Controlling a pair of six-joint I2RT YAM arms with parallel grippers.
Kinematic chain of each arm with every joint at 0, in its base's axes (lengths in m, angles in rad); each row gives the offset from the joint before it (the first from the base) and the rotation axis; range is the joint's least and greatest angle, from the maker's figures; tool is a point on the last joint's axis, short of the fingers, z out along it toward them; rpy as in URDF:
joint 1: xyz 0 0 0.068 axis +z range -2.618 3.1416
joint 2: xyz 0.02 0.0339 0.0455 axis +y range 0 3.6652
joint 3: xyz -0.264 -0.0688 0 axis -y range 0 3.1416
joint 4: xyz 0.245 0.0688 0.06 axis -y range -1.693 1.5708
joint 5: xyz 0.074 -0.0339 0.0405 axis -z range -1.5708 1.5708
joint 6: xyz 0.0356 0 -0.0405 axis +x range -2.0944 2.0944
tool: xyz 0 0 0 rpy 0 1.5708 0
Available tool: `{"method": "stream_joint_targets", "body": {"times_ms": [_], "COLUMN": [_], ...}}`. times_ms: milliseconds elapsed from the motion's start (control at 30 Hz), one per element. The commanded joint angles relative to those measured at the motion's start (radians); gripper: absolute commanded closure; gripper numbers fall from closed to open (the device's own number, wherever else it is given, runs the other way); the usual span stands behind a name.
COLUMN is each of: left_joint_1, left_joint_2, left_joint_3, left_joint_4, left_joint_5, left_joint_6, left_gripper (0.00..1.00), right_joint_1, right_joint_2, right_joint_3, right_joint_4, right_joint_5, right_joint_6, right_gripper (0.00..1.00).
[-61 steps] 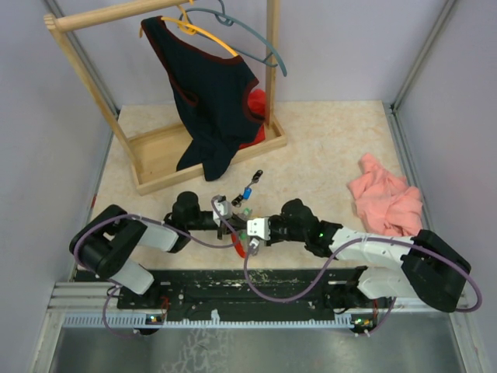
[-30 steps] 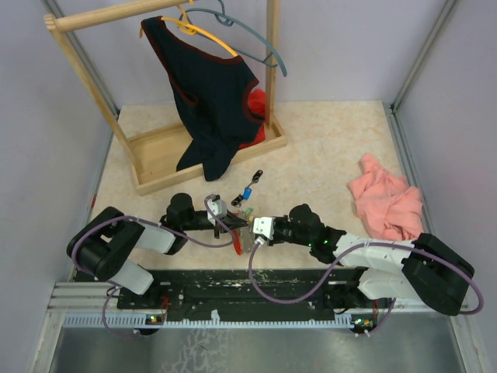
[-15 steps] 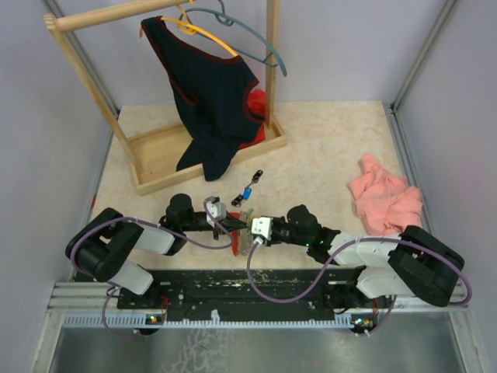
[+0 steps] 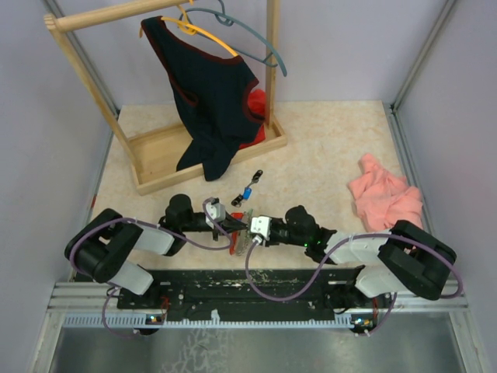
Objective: Put the keys on the keyring
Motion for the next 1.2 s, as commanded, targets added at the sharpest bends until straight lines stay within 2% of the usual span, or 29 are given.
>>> {"method": "stream_joint_targets", "body": {"times_ms": [0, 100, 367, 633, 933, 1167], "left_joint_1": [0.004, 0.004, 0.009, 0.013, 0.015, 0.014], "left_joint_2": [-0.019, -0.026, -0.071, -0.065, -0.058, -0.044], "left_joint_3": [-0.006, -0.013, -0.038, -0.046, -0.048, -0.048], "left_joint_4": [0.034, 0.038, 0.061, 0.084, 0.104, 0.123], "left_joint_5": [0.016, -0.016, -0.051, -0.056, -0.061, -0.054], "left_joint_6": [0.011, 0.011, 0.014, 0.005, -0.009, -0.023], "left_gripper": [0.99, 0.99, 0.99, 0.99, 0.99, 0.99], "right_joint_1": [0.004, 0.004, 0.002, -0.001, -0.001, -0.001], "right_joint_2": [-0.006, -0.008, -0.05, 0.027, 0.069, 0.09], "right_joint_3": [-0.005, 0.004, -0.023, -0.037, -0.013, 0.004], "right_joint_4": [0.12, 0.09, 0.031, 0.208, 0.24, 0.255], "right_joint_5": [-0.037, -0.07, 0.008, -0.001, -0.019, -0.028], "right_joint_6": [0.042, 0.048, 0.173, 0.282, 0.299, 0.303], "right_gripper": [0.62, 0.61, 0.57, 0.57, 0.66, 0.69]}}
